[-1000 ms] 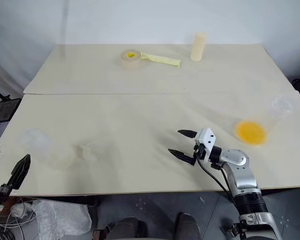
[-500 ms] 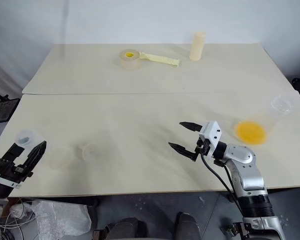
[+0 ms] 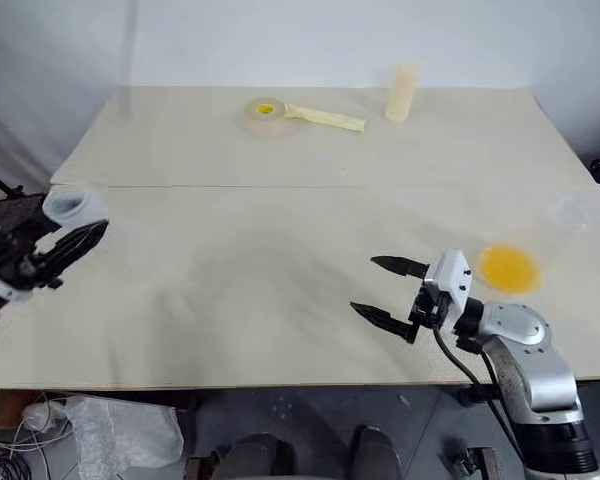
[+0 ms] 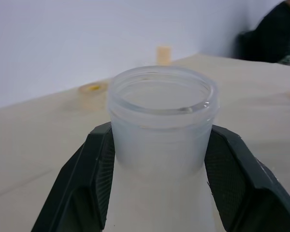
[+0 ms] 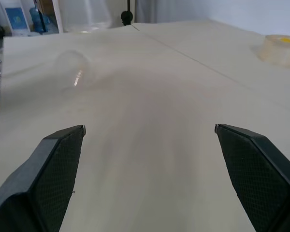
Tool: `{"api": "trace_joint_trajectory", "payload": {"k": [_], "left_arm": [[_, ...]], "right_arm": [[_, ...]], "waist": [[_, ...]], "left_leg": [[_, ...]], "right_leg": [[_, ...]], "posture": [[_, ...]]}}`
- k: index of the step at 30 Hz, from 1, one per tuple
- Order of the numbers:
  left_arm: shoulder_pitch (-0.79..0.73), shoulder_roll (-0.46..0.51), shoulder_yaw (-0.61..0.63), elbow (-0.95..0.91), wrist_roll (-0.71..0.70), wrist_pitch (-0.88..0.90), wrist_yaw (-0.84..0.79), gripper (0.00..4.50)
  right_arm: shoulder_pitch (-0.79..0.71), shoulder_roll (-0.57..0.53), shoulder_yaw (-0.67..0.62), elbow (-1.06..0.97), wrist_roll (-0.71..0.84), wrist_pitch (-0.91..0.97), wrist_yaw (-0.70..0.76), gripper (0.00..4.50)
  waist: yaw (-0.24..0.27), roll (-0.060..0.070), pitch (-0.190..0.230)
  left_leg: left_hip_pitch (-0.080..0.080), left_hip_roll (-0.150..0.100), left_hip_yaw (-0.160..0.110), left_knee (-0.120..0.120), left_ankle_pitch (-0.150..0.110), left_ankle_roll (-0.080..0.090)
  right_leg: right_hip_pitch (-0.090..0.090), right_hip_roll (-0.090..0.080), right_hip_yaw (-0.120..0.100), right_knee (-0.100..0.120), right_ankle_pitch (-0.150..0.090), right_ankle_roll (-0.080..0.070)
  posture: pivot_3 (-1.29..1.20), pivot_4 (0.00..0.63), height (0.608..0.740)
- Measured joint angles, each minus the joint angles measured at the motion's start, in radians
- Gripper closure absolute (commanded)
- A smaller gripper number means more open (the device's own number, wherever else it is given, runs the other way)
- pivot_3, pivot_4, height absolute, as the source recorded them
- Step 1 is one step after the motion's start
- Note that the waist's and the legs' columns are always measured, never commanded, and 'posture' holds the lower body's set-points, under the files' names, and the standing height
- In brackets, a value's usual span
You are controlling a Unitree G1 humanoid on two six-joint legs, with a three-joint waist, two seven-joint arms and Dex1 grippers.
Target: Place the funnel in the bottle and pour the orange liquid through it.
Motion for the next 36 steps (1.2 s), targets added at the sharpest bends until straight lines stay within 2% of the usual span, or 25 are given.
{"api": "trace_joint_trajectory", "payload": {"k": [5,10,16,23,25,26,30,36], "left_arm": [[-0.289,-0.070,-0.253,0.115,0.077,0.032,-0.095,2.16],[-0.479,-0.231,-0.436,0.218,0.165,0.031,-0.131,2.16],[-0.549,-0.359,-0.551,0.302,0.285,-0.011,-0.118,2.16],[-0.598,-0.459,-0.572,0.427,0.365,-0.080,-0.101,2.16],[-0.598,-0.476,-0.589,0.441,0.383,-0.099,-0.107,1.45],[-0.598,-0.483,-0.596,0.452,0.393,-0.116,-0.111,1.31],[-0.597,-0.509,-0.616,0.462,0.426,-0.156,-0.126,0.13],[-0.596,-0.504,-0.618,0.453,0.430,-0.132,-0.130,0.06]], "right_arm": [[0.020,-0.003,-0.020,-0.025,0.003,0.008,-0.028,0.00],[0.050,-0.001,-0.035,-0.045,0.002,0.007,-0.062,0.00],[0.090,0.001,-0.045,-0.074,0.001,0.002,-0.095,0.00],[0.129,0.006,-0.050,-0.084,-0.012,-0.025,-0.122,0.00],[0.130,0.008,-0.050,-0.086,-0.012,-0.030,-0.130,0.00],[0.132,0.009,-0.050,-0.088,-0.012,-0.031,-0.136,0.00],[0.136,0.014,-0.050,-0.105,-0.017,-0.033,-0.151,0.00],[0.136,0.014,-0.050,-0.105,-0.019,-0.035,-0.158,0.00]], "waist": [[0.008,-0.002,0.001],[0.012,-0.004,0.002],[0.009,-0.005,0.003],[0.015,-0.008,0.005],[0.015,-0.008,0.005],[0.014,-0.008,0.005],[0.015,-0.008,0.005],[0.015,-0.008,0.005]], "left_leg": [[0.000,-0.001,0.001,0.001,0.001,-0.001],[-0.001,-0.002,0.002,0.001,0.001,-0.001],[-0.001,-0.001,0.003,0.001,0.001,-0.001],[-0.002,-0.001,0.002,0.003,0.001,0.000],[-0.003,-0.001,0.002,0.003,0.001,0.000],[-0.003,-0.001,0.002,0.003,0.001,0.000],[-0.003,-0.001,0.002,0.003,0.001,0.000],[-0.003,-0.001,0.002,0.003,0.001,0.000]], "right_leg": [[0.000,0.001,-0.001,0.000,0.000,0.001],[0.000,0.001,-0.002,0.000,0.000,0.001],[-0.001,0.002,-0.002,-0.001,0.001,0.001],[0.000,0.001,-0.002,-0.001,0.001,0.002],[0.000,0.001,-0.002,-0.001,0.001,0.002],[0.000,0.001,-0.002,-0.001,0.001,0.002],[0.000,0.001,-0.002,-0.001,0.001,0.002],[0.000,0.001,-0.002,-0.001,0.001,0.002]], "posture": [[0.00,0.150,0.740],[0.00,0.150,0.740],[0.00,0.150,0.740],[0.00,0.150,0.740],[0.00,0.150,0.740],[0.00,0.150,0.740],[0.00,0.150,0.740],[0.00,0.150,0.740]]}}
